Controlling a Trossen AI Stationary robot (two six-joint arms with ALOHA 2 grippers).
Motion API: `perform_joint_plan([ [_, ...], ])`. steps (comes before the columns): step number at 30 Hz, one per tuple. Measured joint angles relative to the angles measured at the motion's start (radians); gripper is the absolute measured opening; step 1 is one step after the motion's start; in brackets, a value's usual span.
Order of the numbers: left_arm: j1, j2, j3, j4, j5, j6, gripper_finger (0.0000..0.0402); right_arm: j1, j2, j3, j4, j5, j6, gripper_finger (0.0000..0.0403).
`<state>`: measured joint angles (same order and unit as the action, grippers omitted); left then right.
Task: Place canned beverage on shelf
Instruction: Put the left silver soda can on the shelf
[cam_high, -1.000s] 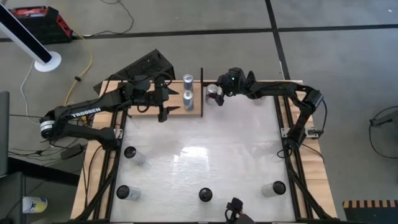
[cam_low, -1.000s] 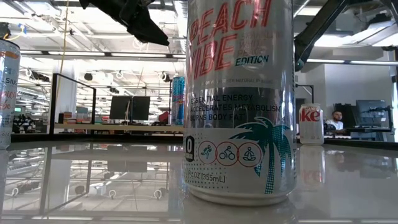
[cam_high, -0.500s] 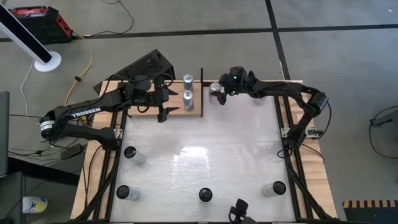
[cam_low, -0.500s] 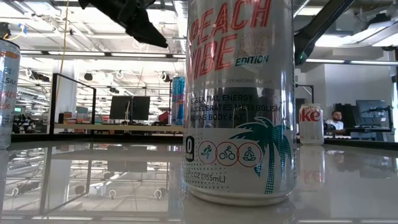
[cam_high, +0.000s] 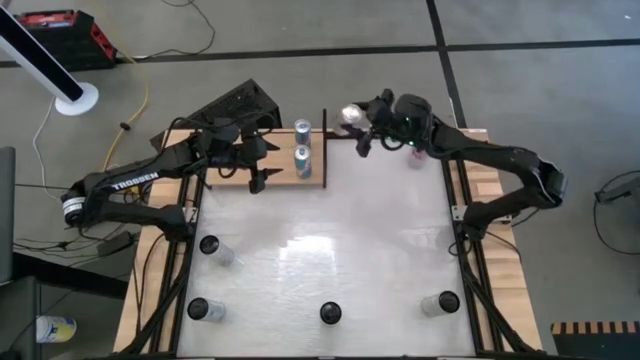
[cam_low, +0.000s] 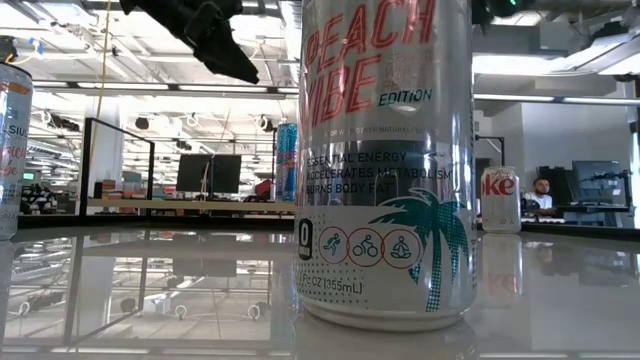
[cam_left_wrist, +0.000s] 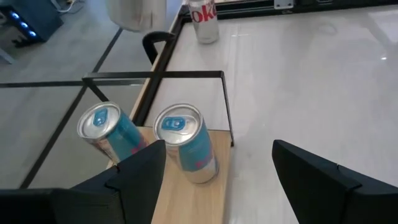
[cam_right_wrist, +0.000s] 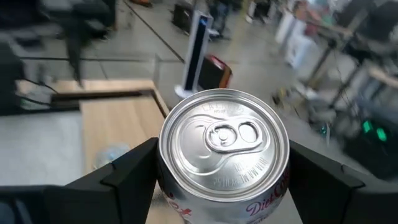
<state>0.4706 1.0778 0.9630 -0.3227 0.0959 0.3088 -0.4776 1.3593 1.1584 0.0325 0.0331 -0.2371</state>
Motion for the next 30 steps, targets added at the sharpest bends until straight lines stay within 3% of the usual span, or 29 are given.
perform_joint_plan([
  [6,0.005,-0.069,0.000,-0.095,-0.081,-0.016,0.0281,0.092,0.201,0.273,-0.037,-0.025,-0.063,0.0322],
  [12,0.005,-0.187,0.000,-0.180,-0.178,-0.073,0.0281,0.094,0.494,0.592,-0.114,-0.208,-0.015,0.0322],
  [19,0.005,-0.265,0.000,-0.228,-0.217,-0.088,0.0281,0.113,0.795,0.908,-0.243,-0.221,0.043,0.0322],
  [25,0.005,-0.292,0.000,-0.247,-0.221,-0.086,0.0281,0.139,0.962,1.081,-0.299,-0.251,0.083,0.0322],
  [30,0.005,-0.293,0.000,-0.248,-0.221,-0.085,0.0281,0.135,1.043,1.146,-0.317,-0.278,0.137,0.0322],
])
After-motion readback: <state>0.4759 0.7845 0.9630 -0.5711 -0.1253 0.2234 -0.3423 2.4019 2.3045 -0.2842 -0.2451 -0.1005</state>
